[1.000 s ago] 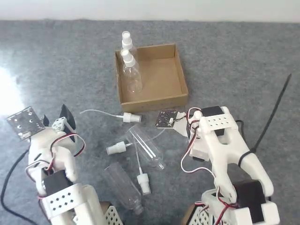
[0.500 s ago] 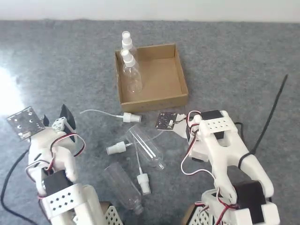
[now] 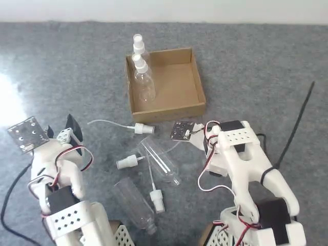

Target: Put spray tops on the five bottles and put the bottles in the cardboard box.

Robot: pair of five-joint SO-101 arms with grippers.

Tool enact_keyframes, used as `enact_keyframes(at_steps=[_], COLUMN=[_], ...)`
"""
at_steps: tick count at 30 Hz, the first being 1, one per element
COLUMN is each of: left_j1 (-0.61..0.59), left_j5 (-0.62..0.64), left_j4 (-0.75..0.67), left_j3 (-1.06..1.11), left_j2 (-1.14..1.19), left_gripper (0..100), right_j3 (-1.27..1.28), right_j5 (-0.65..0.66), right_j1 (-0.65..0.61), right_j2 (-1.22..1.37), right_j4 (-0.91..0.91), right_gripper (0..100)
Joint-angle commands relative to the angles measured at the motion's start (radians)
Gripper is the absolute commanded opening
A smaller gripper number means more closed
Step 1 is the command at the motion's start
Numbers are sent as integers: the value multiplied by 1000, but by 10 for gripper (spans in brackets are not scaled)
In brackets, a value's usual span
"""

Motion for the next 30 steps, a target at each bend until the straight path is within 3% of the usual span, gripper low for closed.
enact_keyframes(at_steps=[1,15,25,30], left_j1=[-2,-2,-2,-2], left_j5=[-3,-3,-3,-3], left_j4=[-25,-25,-25,-25], left_j3=[-8,-8,-8,-8], left_j2=[-9,-9,-9,-9], left_gripper=[210,210,210,210], right_j3=[0,5,6,6], right_j5=[-104,-606,-885,-921], right_j1=[-22,-176,-176,-176], right_j2=[-113,-555,-642,-642], right_j4=[24,91,84,81], right_gripper=[169,169,169,173])
